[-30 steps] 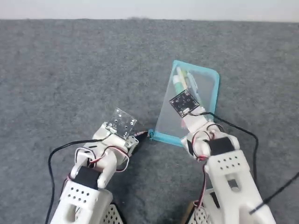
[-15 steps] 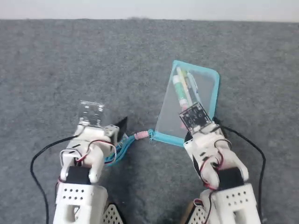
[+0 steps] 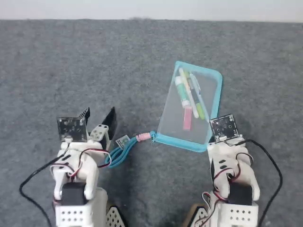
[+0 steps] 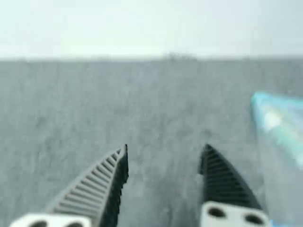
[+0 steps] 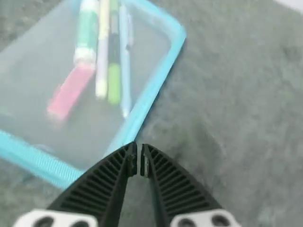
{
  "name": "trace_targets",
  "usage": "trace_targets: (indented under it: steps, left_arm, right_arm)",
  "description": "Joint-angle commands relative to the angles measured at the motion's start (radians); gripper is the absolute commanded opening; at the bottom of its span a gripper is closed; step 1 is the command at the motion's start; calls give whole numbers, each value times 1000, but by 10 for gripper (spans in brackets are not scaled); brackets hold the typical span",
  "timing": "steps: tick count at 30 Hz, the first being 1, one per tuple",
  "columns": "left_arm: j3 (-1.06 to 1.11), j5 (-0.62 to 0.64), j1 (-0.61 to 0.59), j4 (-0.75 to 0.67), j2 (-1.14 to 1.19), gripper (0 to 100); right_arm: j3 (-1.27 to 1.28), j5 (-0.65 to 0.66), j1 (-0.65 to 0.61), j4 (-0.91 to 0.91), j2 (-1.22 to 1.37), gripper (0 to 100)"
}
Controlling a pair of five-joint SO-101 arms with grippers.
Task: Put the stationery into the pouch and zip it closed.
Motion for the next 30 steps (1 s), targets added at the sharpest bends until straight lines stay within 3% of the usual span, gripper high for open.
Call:
trace_targets:
  steps: [1,5,16,21,30]
  left_arm:
    - [31,-5,-25,-14,15,141]
    - [117,-109,-72,-29,-20,114]
    - [114,-411,-89,319,-26,115]
    - [114,-542,-89,402,-26,115]
    - [114,-597,-87,431,-26,115]
  right_arm:
    - [-5,9,16,67,-13,8]
    - [29,9,16,101,-13,8]
    - [114,12,25,117,-13,8]
    - [114,12,25,117,-5,8]
    - [114,12,24,117,-5,8]
